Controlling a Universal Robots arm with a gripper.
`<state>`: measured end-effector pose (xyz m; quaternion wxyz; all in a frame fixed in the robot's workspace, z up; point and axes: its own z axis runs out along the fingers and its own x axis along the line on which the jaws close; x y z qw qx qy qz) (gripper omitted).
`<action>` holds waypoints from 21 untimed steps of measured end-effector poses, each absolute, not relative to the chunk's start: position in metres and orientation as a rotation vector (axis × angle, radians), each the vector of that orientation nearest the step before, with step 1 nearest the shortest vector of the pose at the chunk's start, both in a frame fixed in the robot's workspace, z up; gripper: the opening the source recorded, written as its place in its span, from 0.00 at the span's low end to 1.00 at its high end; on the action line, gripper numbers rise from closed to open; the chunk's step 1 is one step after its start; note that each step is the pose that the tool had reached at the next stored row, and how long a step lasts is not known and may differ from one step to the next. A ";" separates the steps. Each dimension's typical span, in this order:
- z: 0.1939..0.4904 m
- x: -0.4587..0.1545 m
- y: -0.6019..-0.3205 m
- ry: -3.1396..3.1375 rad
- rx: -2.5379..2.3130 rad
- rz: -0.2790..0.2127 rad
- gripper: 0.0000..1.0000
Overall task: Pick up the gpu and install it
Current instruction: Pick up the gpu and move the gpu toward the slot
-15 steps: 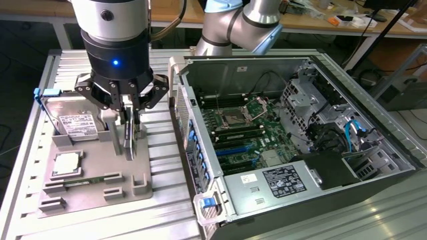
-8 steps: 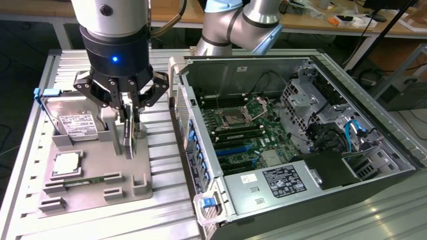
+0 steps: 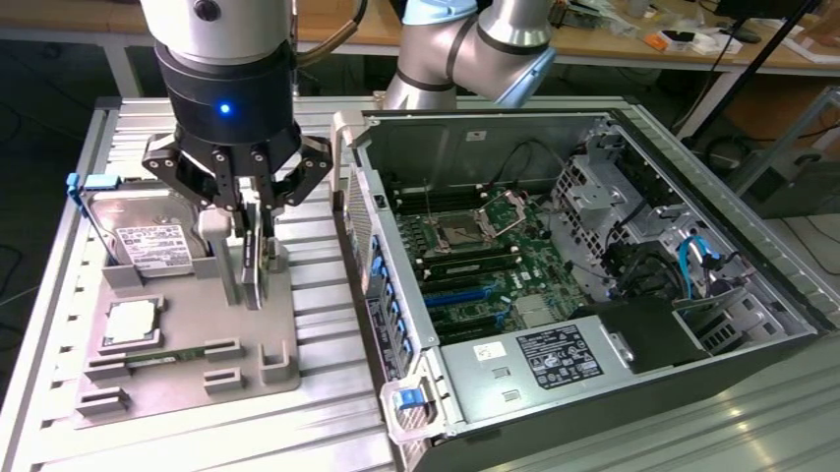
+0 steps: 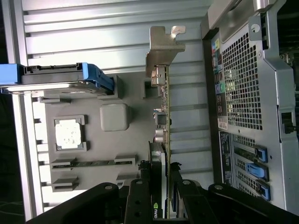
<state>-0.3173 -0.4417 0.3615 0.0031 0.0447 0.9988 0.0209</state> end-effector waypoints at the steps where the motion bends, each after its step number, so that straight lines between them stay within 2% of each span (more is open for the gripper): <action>1: 0.362 -0.317 -0.442 3.132 0.140 0.066 0.27; 21: 0.375 -0.317 -0.442 3.134 0.144 0.065 0.27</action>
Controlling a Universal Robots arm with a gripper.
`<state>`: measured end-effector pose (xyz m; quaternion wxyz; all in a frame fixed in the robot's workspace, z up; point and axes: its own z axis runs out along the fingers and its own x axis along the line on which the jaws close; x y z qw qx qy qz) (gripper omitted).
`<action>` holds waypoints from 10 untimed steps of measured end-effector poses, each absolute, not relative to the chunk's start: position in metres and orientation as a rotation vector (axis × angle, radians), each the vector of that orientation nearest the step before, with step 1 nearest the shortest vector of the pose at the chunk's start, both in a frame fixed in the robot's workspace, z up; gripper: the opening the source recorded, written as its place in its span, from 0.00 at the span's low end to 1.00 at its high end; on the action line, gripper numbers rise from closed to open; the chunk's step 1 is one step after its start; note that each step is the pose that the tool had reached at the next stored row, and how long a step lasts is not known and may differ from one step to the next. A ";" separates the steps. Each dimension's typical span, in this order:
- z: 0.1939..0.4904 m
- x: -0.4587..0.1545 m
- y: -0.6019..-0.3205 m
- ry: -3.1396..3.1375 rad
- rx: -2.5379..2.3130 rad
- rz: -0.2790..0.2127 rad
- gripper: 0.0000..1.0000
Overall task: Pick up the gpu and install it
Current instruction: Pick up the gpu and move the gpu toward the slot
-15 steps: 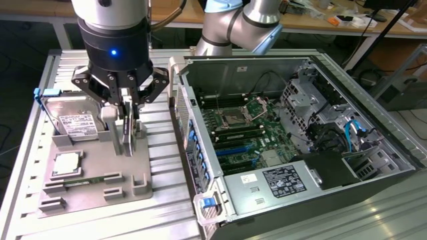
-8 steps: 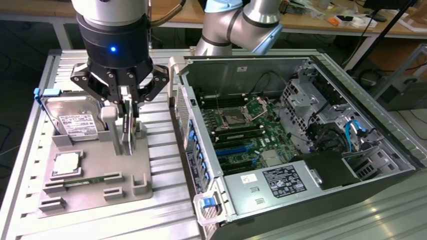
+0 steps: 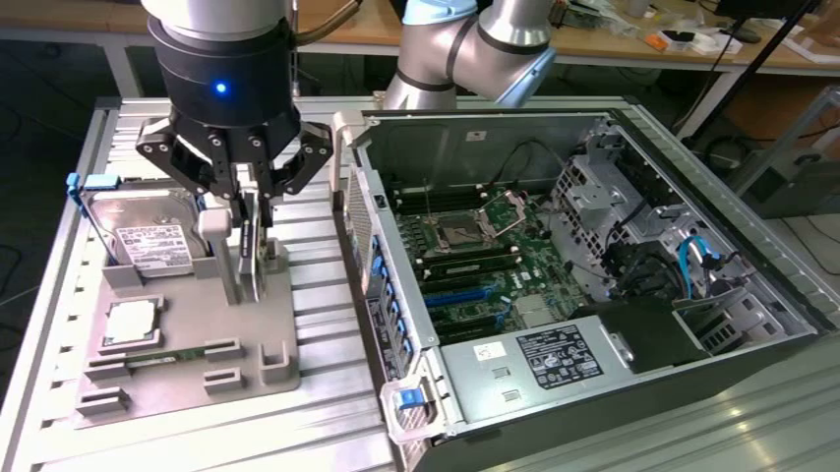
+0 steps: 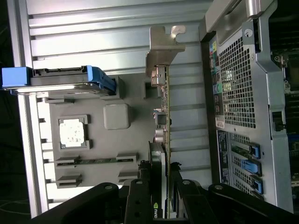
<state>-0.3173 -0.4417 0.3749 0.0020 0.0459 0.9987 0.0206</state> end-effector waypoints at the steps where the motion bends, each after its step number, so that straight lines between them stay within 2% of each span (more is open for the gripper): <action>1: 0.376 -0.317 -0.442 3.134 0.144 0.064 0.27; 10: 0.382 -0.317 -0.442 3.134 0.145 0.063 0.27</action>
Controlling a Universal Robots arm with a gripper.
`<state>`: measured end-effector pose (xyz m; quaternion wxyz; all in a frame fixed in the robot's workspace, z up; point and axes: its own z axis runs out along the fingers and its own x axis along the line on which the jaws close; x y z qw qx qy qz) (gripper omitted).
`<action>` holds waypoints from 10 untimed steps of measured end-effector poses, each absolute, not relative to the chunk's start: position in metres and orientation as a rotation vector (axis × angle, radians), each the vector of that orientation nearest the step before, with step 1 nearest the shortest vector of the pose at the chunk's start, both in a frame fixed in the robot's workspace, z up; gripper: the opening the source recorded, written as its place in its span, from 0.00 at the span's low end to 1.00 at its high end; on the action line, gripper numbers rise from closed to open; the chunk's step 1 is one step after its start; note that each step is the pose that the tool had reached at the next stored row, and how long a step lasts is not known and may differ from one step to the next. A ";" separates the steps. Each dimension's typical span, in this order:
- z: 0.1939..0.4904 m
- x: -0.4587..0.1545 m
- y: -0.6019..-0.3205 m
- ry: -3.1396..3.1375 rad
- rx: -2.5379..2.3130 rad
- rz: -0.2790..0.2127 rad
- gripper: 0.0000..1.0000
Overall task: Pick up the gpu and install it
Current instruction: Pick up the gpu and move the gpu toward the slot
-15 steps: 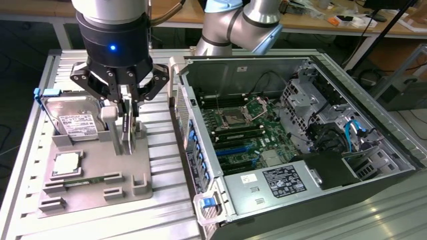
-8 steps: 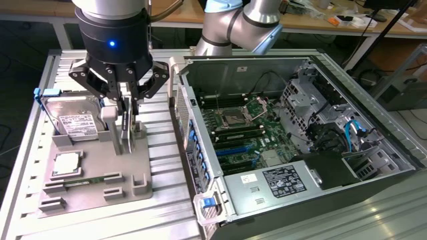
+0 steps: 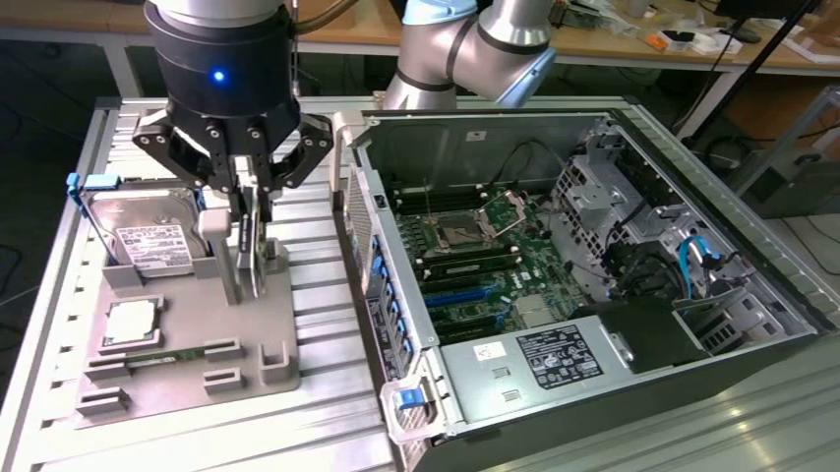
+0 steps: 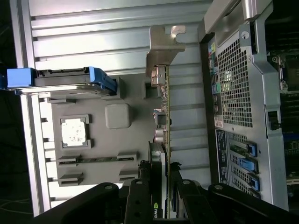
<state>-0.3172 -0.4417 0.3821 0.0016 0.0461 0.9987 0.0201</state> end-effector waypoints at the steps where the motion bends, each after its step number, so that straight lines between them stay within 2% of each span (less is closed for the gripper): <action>1: 0.383 -0.317 -0.442 3.134 0.145 0.063 0.27; 10: 0.391 -0.317 -0.442 3.135 0.145 0.060 0.27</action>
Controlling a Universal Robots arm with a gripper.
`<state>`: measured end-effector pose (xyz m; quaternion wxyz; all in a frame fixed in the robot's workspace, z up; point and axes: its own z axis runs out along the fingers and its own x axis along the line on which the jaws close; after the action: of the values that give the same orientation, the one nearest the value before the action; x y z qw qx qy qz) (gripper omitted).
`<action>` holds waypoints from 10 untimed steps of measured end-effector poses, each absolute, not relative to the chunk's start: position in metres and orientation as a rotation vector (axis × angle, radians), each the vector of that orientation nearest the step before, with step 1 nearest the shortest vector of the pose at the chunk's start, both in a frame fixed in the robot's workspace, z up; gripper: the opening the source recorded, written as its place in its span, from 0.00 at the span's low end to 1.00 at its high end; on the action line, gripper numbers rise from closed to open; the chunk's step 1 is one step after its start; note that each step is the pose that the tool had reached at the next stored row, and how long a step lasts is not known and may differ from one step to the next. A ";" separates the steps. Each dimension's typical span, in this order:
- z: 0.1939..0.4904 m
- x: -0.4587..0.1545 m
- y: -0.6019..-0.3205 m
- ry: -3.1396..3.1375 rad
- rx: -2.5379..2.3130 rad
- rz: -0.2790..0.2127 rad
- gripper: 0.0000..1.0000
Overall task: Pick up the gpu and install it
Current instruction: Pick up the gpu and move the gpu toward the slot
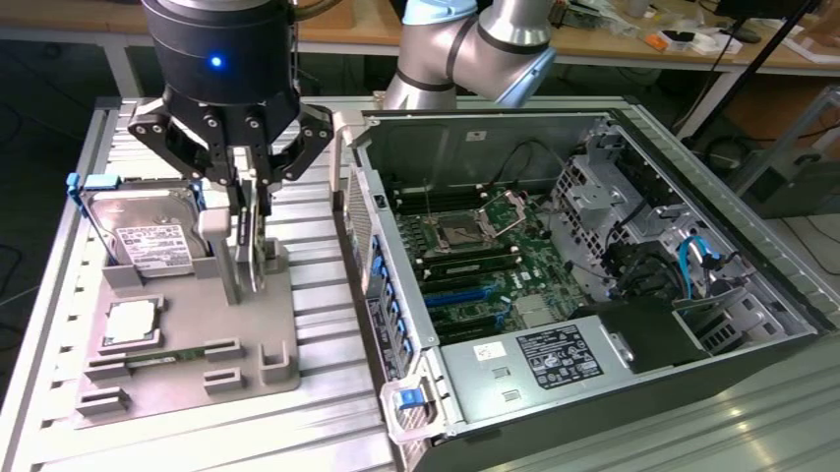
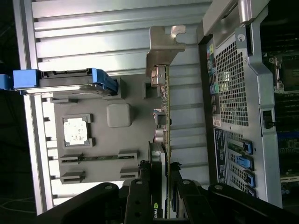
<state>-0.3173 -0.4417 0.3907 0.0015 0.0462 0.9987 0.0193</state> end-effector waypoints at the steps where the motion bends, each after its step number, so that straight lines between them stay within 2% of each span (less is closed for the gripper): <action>1: 0.391 -0.317 -0.442 3.135 0.145 0.060 0.27; 10: 0.396 -0.317 -0.442 3.135 0.146 0.060 0.27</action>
<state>-0.3173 -0.4417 0.3961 0.0015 0.0465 0.9987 0.0191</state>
